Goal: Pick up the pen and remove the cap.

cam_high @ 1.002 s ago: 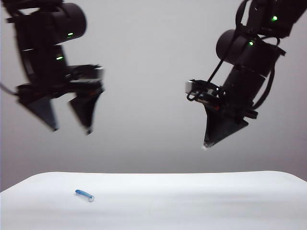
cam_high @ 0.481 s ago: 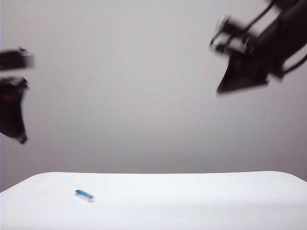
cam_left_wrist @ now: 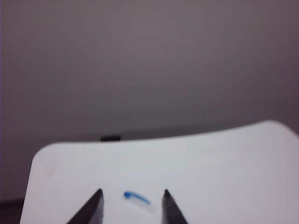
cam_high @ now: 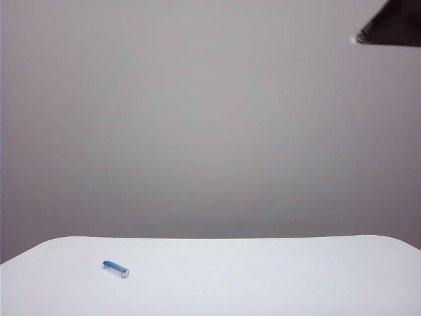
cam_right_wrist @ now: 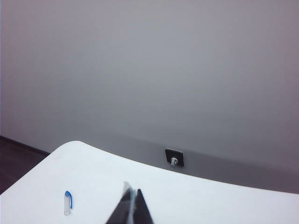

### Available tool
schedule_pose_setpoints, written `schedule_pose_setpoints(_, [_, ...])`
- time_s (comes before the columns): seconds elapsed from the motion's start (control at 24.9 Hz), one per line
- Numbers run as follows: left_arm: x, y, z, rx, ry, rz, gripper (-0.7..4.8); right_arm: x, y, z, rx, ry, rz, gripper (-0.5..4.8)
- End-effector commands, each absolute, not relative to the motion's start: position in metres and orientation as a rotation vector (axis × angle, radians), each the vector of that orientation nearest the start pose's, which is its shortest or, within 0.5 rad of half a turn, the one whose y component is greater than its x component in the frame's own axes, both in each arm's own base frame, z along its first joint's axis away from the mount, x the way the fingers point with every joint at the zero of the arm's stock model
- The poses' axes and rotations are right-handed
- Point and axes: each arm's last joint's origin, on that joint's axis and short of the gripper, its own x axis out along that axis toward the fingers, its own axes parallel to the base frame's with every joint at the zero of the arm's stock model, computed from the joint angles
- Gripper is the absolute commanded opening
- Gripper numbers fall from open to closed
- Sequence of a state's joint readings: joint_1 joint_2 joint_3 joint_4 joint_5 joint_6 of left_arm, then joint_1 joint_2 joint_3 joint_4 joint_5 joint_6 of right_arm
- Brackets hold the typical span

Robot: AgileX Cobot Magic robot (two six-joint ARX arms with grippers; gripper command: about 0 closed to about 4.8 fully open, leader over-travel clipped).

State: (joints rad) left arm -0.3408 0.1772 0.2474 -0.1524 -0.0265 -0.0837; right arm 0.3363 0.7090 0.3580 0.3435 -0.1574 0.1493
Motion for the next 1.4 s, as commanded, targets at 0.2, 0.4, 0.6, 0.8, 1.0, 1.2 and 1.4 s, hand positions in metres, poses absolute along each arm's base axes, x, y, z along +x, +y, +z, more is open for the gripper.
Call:
schedule_pose_setpoints(0.2, [0.086, -0.029, 0.187, -0.142, 0.044, -0.319, 1.42, 0.139, 0.053, 0.221, 0.202, -0.053, 0.457, -0.05])
schedule_pose_setpoints(0.4, [0.092, -0.032, 0.158, -0.123, 0.091, -0.333, 1.41, 0.136, 0.05, 0.208, 0.194, -0.047, 0.412, -0.05])
schedule_pose_setpoints(0.6, [0.093, -0.029, 0.156, -0.049, 0.101, -0.302, 1.2, 0.136, 0.047, 0.197, 0.169, -0.034, 0.331, -0.05])
schedule_pose_setpoints(0.8, [0.096, -0.015, 0.156, -0.069, 0.106, -0.242, 1.19, 0.137, 0.041, 0.179, 0.17, -0.04, 0.294, -0.05])
schedule_pose_setpoints(1.0, [0.097, -0.003, 0.156, -0.099, 0.1, -0.136, 1.19, 0.136, 0.037, 0.17, 0.209, -0.031, 0.274, -0.05])
schedule_pose_setpoints(1.2, [0.097, 0.0, 0.156, -0.126, 0.102, -0.135, 1.2, 0.129, 0.038, 0.19, 0.236, -0.219, 0.343, -0.05])
schedule_pose_setpoints(1.4, [0.097, 0.0, 0.154, -0.151, 0.123, -0.142, 1.2, 0.108, 0.033, 0.197, 0.211, -0.27, 0.231, -0.05])
